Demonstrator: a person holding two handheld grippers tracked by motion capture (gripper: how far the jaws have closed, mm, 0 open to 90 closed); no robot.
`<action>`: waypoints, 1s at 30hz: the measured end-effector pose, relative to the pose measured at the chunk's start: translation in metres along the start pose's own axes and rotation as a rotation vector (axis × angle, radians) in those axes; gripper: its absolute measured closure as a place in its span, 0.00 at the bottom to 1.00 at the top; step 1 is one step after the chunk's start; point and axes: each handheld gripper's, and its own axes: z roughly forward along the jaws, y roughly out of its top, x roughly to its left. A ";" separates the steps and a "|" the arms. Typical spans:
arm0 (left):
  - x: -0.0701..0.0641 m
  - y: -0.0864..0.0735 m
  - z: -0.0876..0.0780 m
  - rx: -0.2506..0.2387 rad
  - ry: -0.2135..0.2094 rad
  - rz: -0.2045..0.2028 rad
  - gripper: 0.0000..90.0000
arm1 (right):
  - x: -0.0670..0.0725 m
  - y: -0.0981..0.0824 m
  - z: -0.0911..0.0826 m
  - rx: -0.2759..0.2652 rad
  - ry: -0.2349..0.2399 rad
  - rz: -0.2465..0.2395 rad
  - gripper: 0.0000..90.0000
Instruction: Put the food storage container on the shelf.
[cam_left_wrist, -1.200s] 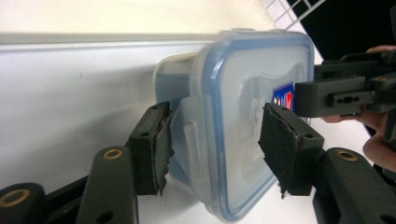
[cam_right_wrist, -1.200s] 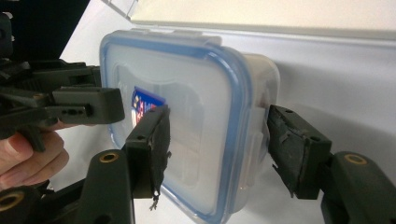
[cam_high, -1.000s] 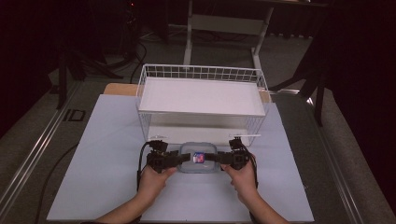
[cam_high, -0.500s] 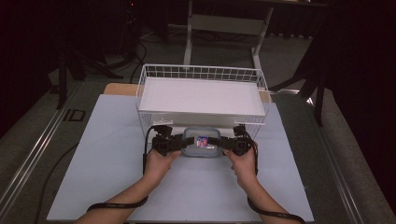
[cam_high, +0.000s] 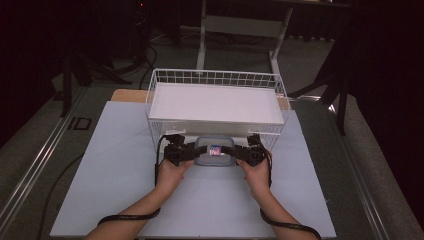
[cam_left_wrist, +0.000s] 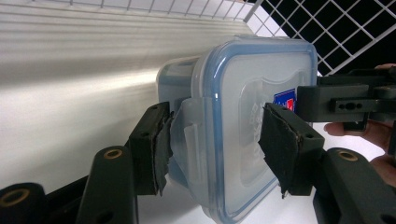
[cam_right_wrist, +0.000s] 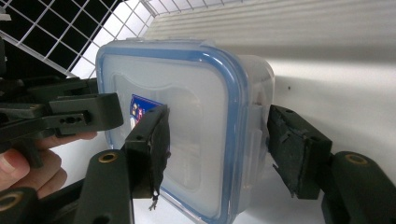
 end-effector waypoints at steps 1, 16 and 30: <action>0.001 -0.001 0.001 -0.008 0.001 -0.001 0.51 | 0.000 0.000 0.001 0.002 -0.009 -0.010 0.45; 0.008 0.004 0.012 -0.042 -0.022 0.033 0.44 | -0.004 0.001 0.009 -0.058 -0.033 0.027 0.40; 0.012 0.007 0.015 -0.069 0.024 0.047 0.42 | -0.006 0.002 0.014 -0.093 -0.080 0.004 0.36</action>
